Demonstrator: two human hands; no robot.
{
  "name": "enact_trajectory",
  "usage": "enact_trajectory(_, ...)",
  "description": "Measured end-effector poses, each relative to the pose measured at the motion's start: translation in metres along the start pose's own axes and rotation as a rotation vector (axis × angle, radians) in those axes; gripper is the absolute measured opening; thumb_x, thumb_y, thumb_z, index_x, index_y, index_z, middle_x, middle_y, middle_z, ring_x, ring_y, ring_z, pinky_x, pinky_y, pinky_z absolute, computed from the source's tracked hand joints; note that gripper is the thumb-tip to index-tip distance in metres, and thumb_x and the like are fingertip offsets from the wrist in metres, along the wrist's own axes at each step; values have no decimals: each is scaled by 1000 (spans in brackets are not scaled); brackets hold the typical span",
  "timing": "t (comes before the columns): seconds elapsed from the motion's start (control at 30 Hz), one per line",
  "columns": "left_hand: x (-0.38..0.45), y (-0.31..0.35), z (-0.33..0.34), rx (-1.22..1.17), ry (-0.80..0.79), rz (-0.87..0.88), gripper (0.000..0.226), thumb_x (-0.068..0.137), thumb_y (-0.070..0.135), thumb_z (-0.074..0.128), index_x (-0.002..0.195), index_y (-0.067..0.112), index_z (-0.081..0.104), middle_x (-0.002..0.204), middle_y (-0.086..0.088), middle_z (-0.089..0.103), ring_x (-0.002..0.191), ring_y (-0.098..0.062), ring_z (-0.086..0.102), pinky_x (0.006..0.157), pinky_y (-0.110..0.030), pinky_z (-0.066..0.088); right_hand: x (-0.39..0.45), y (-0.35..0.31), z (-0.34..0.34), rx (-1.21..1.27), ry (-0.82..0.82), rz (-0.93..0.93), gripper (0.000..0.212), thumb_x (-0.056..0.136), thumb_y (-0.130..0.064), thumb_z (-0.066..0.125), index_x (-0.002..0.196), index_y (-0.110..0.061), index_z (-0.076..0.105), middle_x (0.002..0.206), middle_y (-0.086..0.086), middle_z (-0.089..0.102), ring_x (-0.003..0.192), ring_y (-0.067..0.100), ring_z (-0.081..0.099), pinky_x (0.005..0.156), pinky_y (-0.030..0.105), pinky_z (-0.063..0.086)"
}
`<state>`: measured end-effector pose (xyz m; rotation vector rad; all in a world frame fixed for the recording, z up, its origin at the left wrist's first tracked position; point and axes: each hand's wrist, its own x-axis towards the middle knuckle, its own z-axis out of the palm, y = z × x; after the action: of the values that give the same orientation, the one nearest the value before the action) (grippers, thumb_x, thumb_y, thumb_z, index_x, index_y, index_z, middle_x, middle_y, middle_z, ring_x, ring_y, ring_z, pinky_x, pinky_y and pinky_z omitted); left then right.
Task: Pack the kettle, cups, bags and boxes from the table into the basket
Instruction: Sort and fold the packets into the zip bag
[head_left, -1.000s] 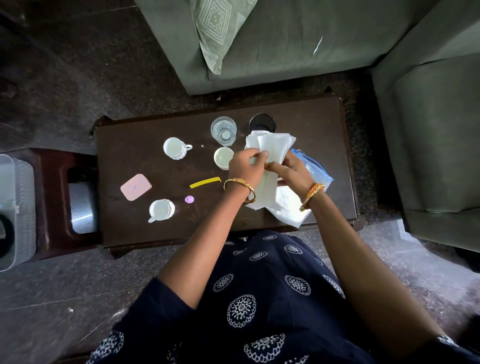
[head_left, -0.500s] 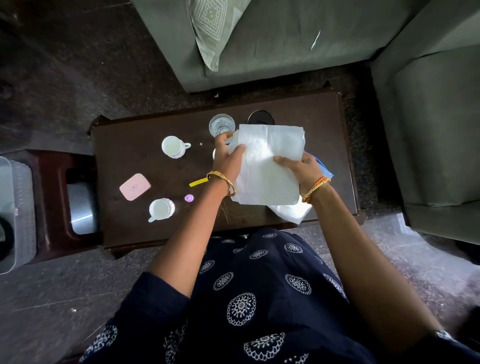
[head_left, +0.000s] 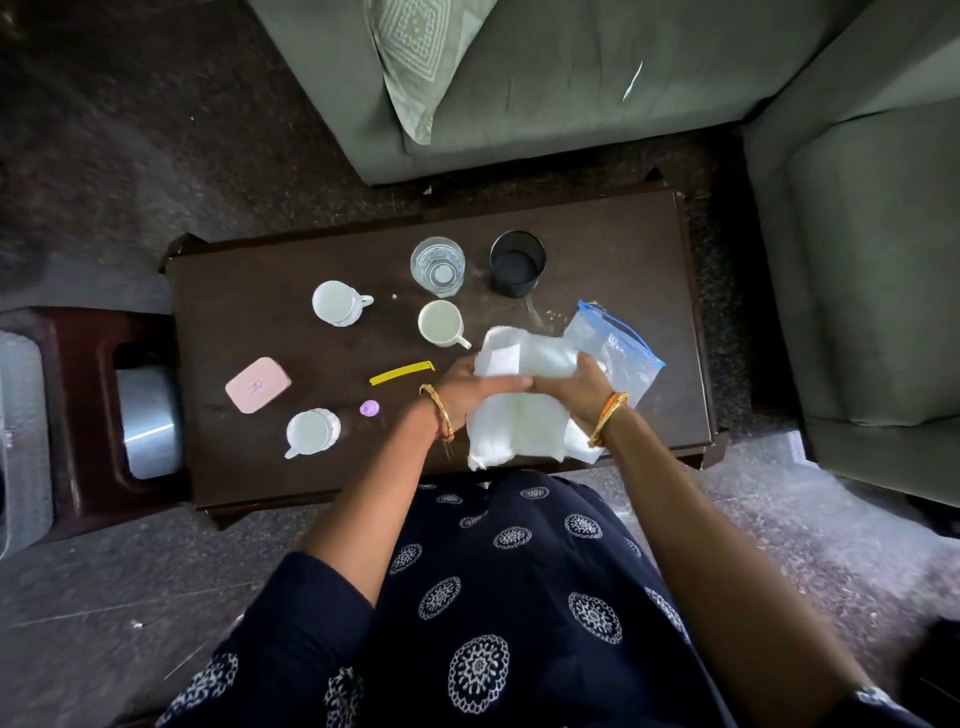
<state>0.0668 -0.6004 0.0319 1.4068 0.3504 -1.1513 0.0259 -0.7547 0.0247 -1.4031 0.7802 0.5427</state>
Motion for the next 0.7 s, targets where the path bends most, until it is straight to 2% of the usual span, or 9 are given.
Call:
enact_trajectory(0.1,16,-1,-4,88,18,-67,24,80,0,67,98,15,65,99,-10,68,86,-21,67,80,-35,57,15,5,1,4,83,104,33,64,3,79,78,-20,60,88,11,65,86,33,63,78,46,55)
enact_trajectory(0.2,36,7,-13,214,179,-95,25,80,6,68,103,7,60,108,-17,66,96,-29,63,89,-41,53,32,1,-10,80,158,117,31,64,2,79,87,-13,62,98,17,67,92,36,64,81,49,55)
enact_trajectory(0.3,53,23,-18,256,319,-54,20,82,20,69,97,12,59,104,-13,66,92,-27,62,80,-36,52,46,-2,-19,222,55,82,28,68,-5,79,93,-11,68,94,10,70,91,35,65,73,45,58)
enact_trajectory(0.37,66,37,-20,229,321,-2,23,81,24,70,100,14,60,104,-10,66,96,-28,63,84,-39,54,59,-5,-20,175,25,99,31,68,-10,80,96,-11,67,97,11,69,92,36,65,74,49,58)
enact_trajectory(0.47,89,49,-23,308,301,92,27,77,20,74,100,11,64,100,-10,67,90,-22,63,78,-35,56,89,-16,-19,88,161,29,32,71,-9,79,99,-7,63,104,19,67,92,36,65,80,52,56)
enact_trajectory(0.53,110,54,-25,306,340,136,24,76,17,76,96,10,64,89,-6,67,80,-18,63,62,-20,55,112,-28,-18,35,211,-42,35,73,-15,78,103,-9,60,102,13,67,91,30,65,76,44,58)
enact_trajectory(0.6,130,59,-26,290,415,169,19,77,17,73,90,13,61,75,3,62,68,-10,59,45,-5,46,132,-37,-15,22,224,-146,30,75,-17,76,100,-17,59,92,-1,64,85,18,64,62,24,58)
enact_trajectory(0.63,138,62,-27,288,463,195,17,79,17,72,90,14,59,71,6,59,65,-7,57,42,-3,42,138,-41,-14,42,236,-199,29,76,-16,75,99,-18,58,90,-5,63,82,12,63,56,18,56)
enact_trajectory(0.7,154,67,-32,319,532,283,15,80,16,69,93,12,62,73,5,60,65,-9,57,44,-5,42,154,-47,-11,102,290,-310,25,76,-10,75,96,-18,61,88,-7,65,76,3,65,57,15,55)
